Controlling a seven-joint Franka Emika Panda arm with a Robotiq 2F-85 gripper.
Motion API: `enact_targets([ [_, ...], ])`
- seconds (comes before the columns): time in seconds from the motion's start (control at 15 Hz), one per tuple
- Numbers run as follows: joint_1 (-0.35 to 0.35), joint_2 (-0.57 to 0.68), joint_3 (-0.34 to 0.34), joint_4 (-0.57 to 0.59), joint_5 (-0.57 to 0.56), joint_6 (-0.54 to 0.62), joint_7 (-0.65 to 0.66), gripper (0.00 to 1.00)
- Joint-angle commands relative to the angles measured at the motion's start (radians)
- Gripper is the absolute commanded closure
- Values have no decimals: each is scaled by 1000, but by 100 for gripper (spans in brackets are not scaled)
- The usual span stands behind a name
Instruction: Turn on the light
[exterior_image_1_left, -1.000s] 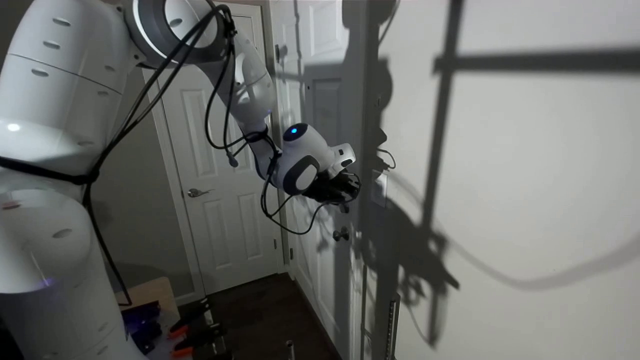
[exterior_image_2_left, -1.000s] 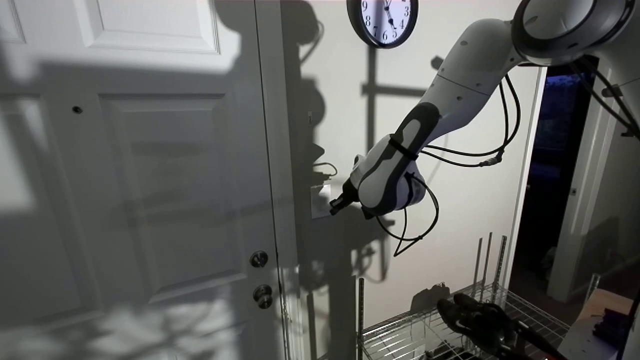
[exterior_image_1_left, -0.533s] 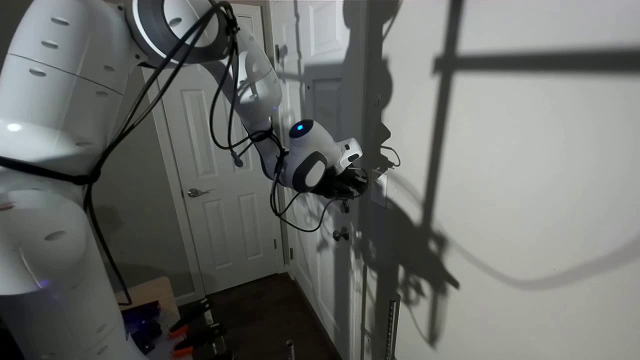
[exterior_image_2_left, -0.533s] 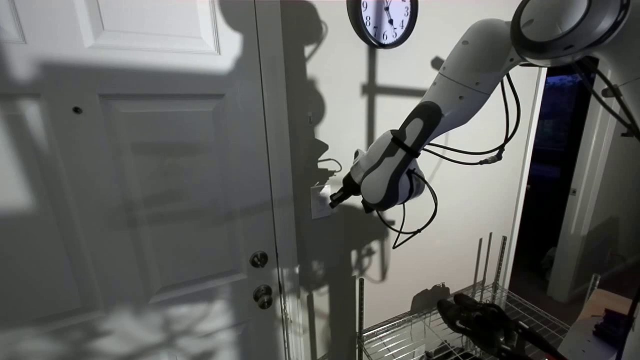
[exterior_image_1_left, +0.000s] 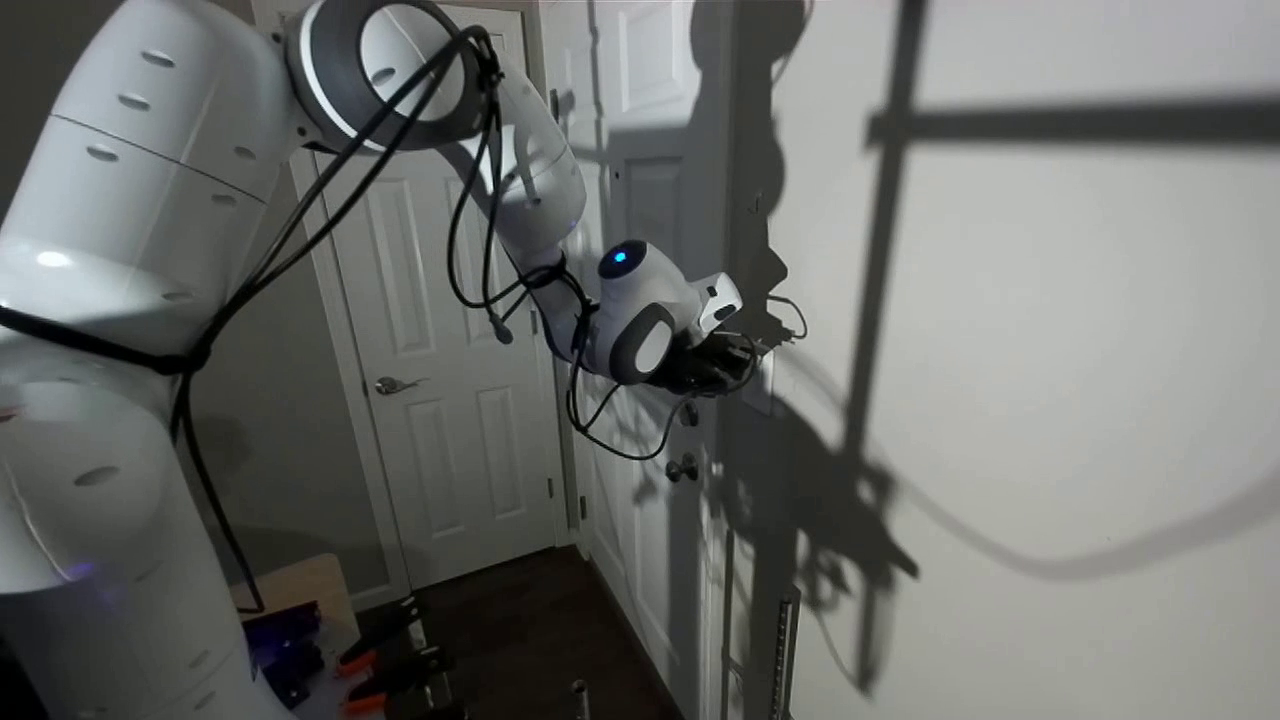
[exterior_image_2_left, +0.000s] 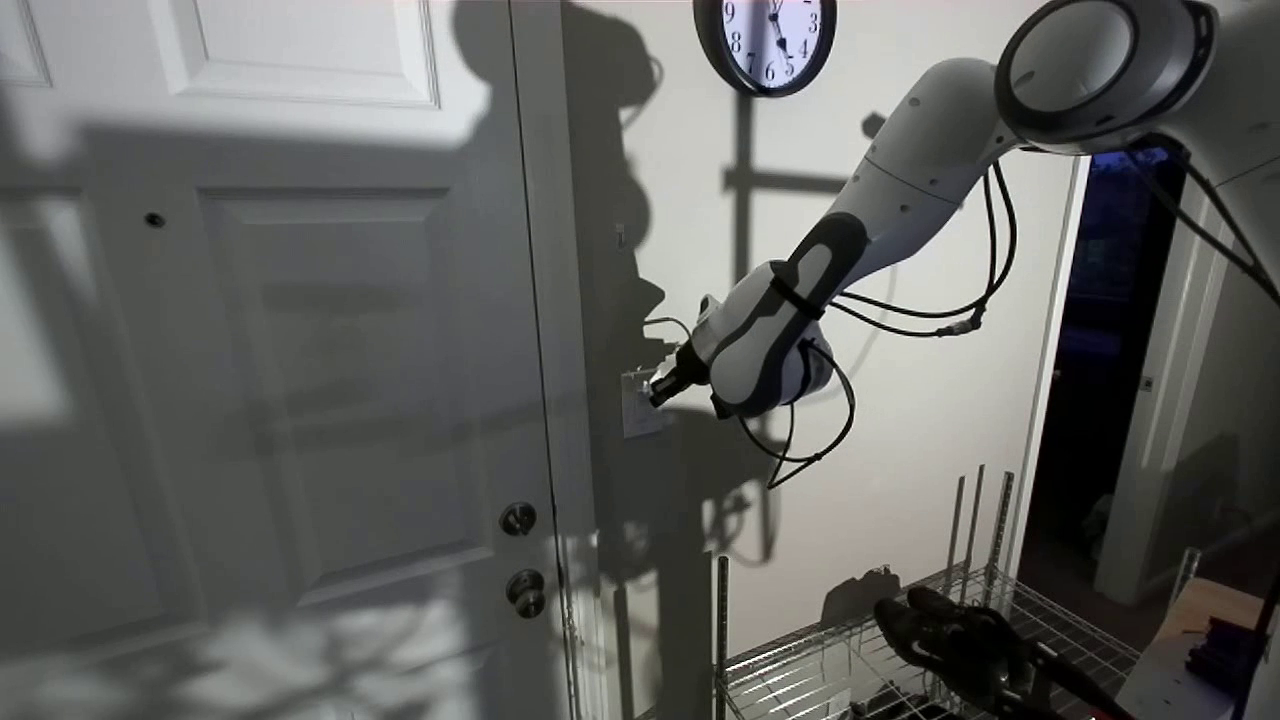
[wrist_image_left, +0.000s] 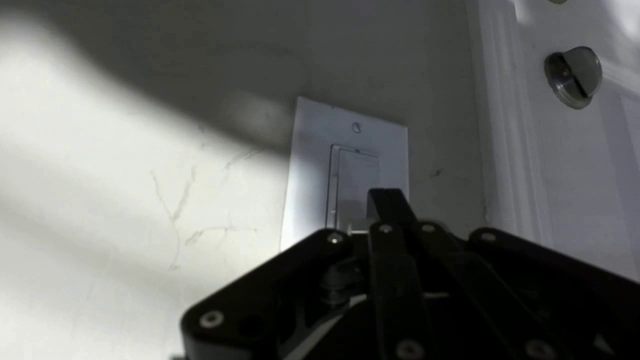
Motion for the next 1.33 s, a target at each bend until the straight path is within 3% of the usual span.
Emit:
enact_targets([
  [0.0, -36, 40, 28, 42, -49, -1, 40, 100],
  [0.67, 23, 98, -45, 142, -25, 0, 20, 100],
  [0.93, 7, 72, -21, 101, -42, -2, 28, 100],
  [1.27, 9, -39, -37, 2, -23, -1, 37, 100],
])
